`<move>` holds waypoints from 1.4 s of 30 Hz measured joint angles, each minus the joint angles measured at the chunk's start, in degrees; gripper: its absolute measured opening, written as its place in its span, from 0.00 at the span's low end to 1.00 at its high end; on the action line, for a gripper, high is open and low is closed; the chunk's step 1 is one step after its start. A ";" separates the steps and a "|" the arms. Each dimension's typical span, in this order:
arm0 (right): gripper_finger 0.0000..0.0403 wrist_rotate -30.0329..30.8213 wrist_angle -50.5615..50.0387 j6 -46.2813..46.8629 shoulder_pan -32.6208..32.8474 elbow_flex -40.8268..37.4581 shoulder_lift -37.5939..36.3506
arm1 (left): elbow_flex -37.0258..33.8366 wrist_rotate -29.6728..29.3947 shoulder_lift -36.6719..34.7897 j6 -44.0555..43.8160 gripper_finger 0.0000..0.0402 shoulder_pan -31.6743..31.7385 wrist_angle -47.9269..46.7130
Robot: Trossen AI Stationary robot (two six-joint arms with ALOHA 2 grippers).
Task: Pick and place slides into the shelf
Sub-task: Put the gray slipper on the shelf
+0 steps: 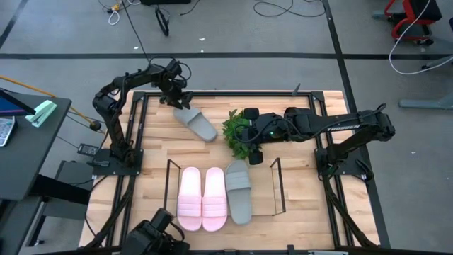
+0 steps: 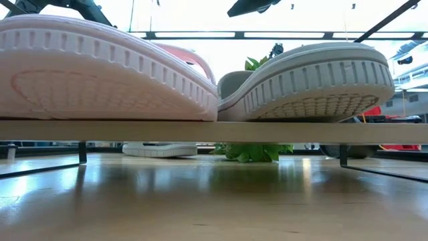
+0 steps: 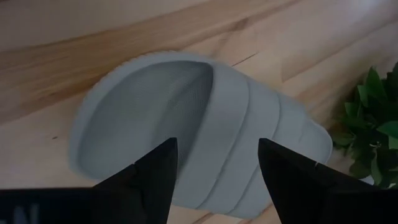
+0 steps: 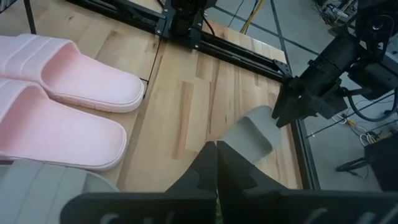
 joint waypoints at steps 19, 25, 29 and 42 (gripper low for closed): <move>0.00 -0.22 -0.13 -0.02 0.00 0.00 0.00 | 0.12 0.84 3.98 -2.46 0.57 -4.41 1.35; 0.00 -0.22 -0.13 -0.02 0.00 0.00 0.00 | 0.11 1.17 4.47 -0.25 0.53 -6.26 1.47; 0.00 -0.20 -0.13 -0.04 0.00 0.00 0.00 | 0.09 1.12 4.46 1.63 0.43 -7.10 1.18; 0.00 -0.17 -0.13 -0.09 0.00 0.00 0.00 | 0.02 5.62 4.34 4.23 0.02 -7.54 1.30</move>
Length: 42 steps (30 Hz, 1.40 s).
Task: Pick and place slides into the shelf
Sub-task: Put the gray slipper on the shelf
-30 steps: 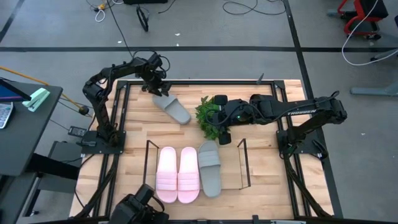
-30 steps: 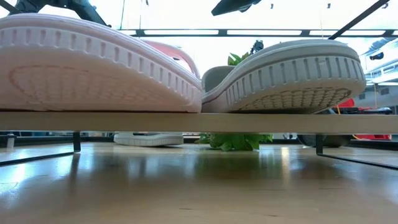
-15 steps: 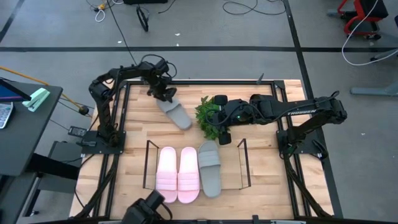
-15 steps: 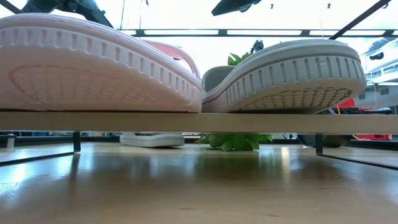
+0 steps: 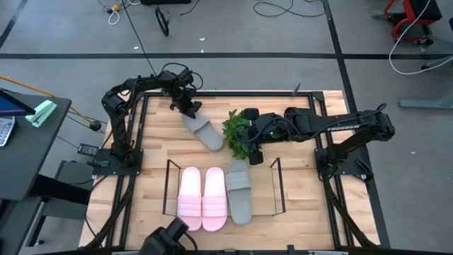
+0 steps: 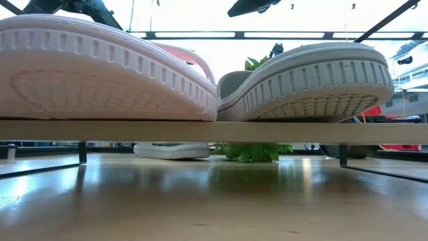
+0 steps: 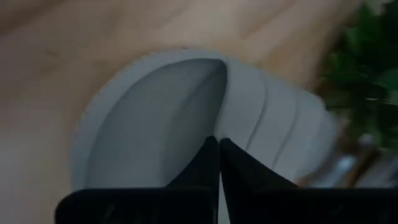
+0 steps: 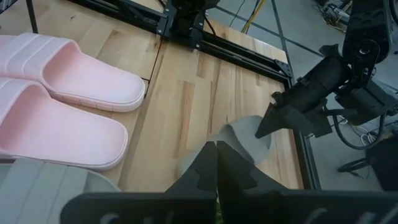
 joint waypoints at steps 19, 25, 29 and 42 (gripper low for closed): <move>0.00 5.76 -1.21 -0.26 0.00 0.00 -1.42 | 24.80 2.38 -4.47 2.72 0.00 -1.26 -16.98; 0.00 8.02 -2.97 -0.15 0.41 0.00 -4.42 | 35.45 2.59 -4.52 2.77 0.00 -2.58 -23.80; 0.00 9.08 -4.25 -0.02 1.22 0.00 -6.65 | 41.56 2.66 -4.52 2.54 0.00 -4.20 -27.08; 0.00 13.62 -11.77 4.67 7.11 0.00 -11.16 | 55.13 7.10 -4.56 -5.13 0.00 -15.24 -29.56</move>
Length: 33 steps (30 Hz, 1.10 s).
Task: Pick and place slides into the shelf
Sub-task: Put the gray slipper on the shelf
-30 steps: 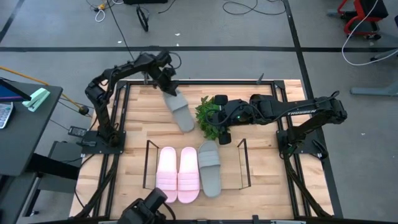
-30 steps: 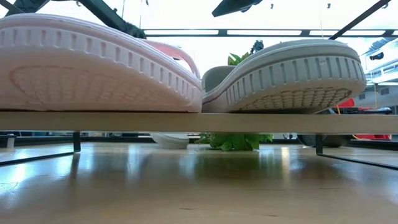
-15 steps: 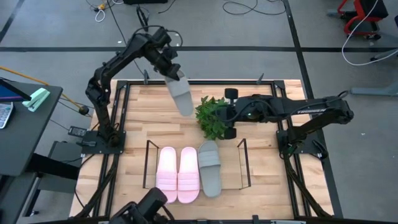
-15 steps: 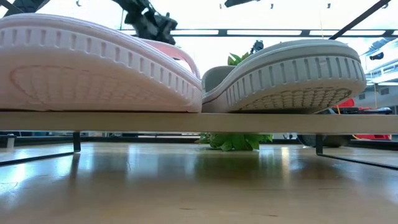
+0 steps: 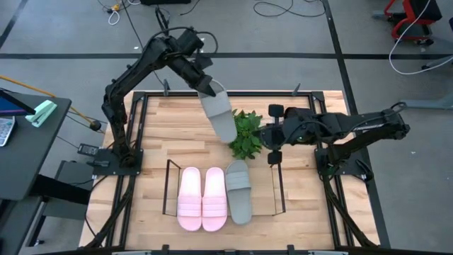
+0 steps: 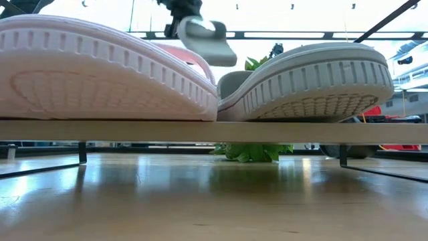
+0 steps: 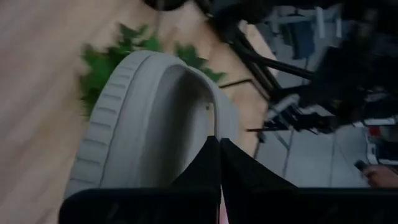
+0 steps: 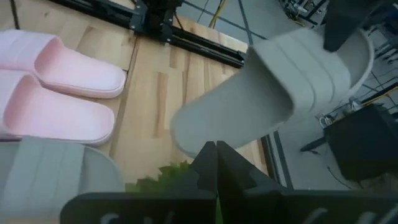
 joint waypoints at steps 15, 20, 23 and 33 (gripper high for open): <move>0.00 1.93 -11.74 11.90 13.54 0.00 -0.34 | 3.36 0.81 0.89 -12.53 0.00 -18.25 11.80; 0.00 5.19 -17.03 20.67 21.31 0.00 -0.99 | 3.39 -1.73 2.56 -14.09 0.00 -21.78 14.61; 0.00 7.92 -18.84 26.54 27.15 0.00 -1.84 | 3.03 -2.49 3.87 -15.43 0.00 -23.17 16.29; 0.00 21.46 -22.80 43.60 42.86 0.00 -2.62 | -2.39 -1.66 8.25 -20.44 0.00 -27.88 30.92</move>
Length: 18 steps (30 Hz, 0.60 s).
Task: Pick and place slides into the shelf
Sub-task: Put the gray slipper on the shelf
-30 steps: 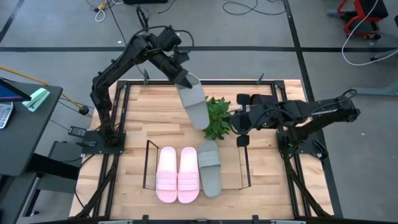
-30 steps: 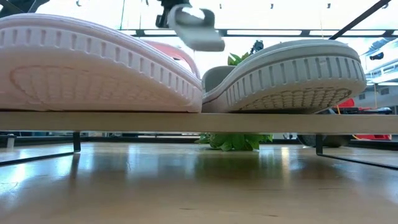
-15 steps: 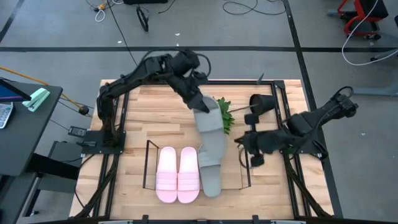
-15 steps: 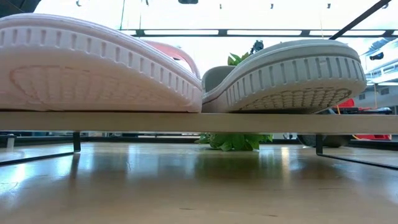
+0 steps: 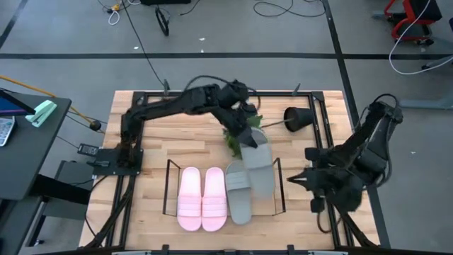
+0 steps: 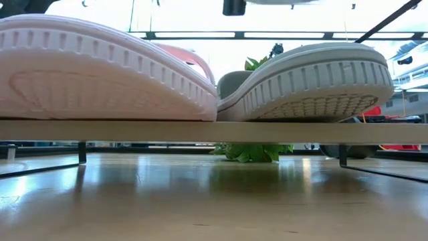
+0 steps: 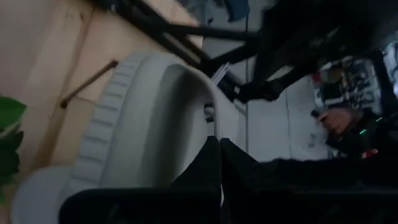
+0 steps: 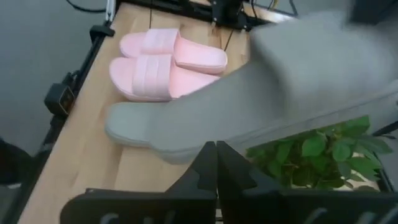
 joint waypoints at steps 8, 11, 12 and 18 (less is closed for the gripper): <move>0.00 3.18 -0.77 4.18 3.43 0.00 1.09 | -0.09 0.34 8.04 0.52 0.00 -3.25 3.24; 0.00 3.17 -0.87 4.25 3.43 0.00 1.25 | -0.09 2.53 10.57 -0.34 0.00 -4.19 5.99; 0.00 3.23 -0.88 4.27 3.43 0.00 1.25 | -0.09 2.86 11.32 -0.89 0.00 -4.45 6.60; 0.00 3.21 -0.93 4.00 3.43 0.00 1.25 | -0.09 4.22 14.00 -0.91 0.00 -5.88 6.72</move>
